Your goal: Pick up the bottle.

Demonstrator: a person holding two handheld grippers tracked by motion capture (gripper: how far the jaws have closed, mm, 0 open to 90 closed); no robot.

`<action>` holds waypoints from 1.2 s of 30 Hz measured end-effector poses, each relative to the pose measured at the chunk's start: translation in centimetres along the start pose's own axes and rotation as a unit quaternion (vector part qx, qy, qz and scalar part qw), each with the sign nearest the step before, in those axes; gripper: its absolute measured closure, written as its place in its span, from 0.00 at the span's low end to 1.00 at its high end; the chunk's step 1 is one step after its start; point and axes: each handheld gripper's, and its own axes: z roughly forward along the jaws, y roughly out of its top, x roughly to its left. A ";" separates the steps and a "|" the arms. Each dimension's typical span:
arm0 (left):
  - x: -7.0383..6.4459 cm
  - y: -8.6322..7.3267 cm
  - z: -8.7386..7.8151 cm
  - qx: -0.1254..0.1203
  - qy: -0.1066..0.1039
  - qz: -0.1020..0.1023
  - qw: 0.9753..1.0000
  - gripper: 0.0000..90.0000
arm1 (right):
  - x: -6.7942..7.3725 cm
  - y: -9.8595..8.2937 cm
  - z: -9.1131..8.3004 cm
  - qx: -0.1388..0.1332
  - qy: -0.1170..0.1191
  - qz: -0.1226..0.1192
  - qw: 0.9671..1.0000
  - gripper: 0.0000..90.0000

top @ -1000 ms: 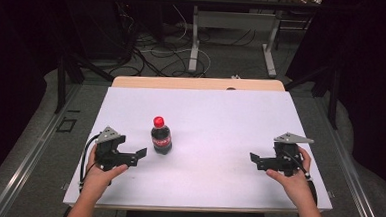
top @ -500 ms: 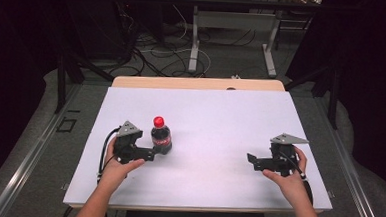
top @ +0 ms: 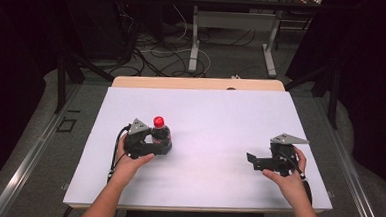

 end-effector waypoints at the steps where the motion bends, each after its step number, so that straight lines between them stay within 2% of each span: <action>1: -0.1 -0.1 0.1 0.001 -0.001 0.001 1.000 0.18 | 0.0 0.0 0.1 -0.001 -0.002 -0.003 1.000 0.00; 6: -0.3 -0.3 0.5 0.001 0.013 0.010 1.000 0.26 | 0.0 -0.1 0.2 0.000 -0.002 -0.002 1.000 0.01; 9: -0.4 -0.3 0.5 -0.001 0.013 0.015 1.000 0.29 | 0.0 -0.2 0.3 0.002 0.000 -0.003 1.000 0.01; 20: -0.6 -0.7 0.5 -0.019 0.023 0.020 0.999 0.32 | 0.2 -0.4 0.6 0.006 0.000 -0.001 1.000 0.01; 27: -0.7 -0.7 0.5 -0.025 0.028 0.028 0.999 0.32 | 0.4 -0.4 0.8 0.008 0.001 -0.005 1.000 0.02; 28: -0.8 -0.7 0.4 -0.027 0.031 0.037 0.998 0.33 | 0.5 -0.4 0.8 0.008 0.003 -0.006 1.000 0.03; 36: -1.3 -0.6 0.3 -0.027 0.023 0.043 0.998 0.34 | 0.7 -0.4 0.9 0.008 0.005 -0.016 1.000 0.05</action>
